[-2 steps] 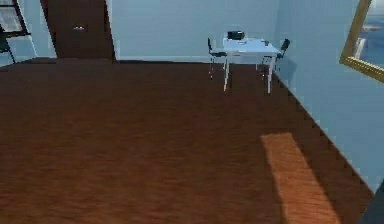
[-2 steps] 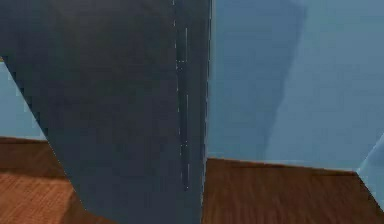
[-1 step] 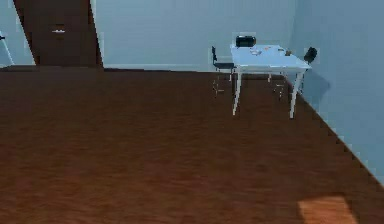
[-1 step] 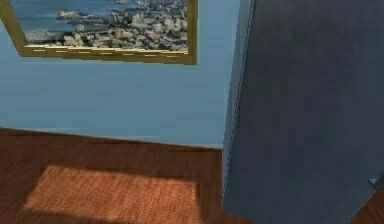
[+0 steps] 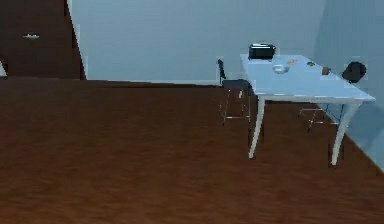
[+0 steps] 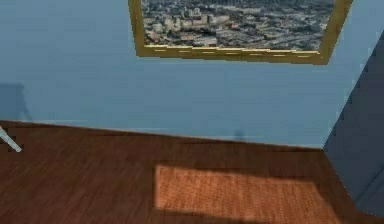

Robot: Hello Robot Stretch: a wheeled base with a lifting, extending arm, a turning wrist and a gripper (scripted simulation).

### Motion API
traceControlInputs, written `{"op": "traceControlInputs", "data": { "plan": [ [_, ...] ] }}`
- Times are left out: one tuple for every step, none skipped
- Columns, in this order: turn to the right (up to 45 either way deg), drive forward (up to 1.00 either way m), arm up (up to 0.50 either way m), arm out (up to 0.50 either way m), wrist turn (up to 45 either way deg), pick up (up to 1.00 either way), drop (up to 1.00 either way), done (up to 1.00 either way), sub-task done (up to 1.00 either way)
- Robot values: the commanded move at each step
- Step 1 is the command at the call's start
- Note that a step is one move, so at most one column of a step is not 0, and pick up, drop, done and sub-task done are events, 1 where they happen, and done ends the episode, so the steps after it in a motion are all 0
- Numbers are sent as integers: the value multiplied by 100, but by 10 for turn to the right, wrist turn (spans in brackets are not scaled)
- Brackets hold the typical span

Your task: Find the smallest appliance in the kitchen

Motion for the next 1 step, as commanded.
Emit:
{"op": "traceControlInputs", "data": {
  "plan": [
    [-30,0,0,0,0,0,0,0,0]
  ]
}}
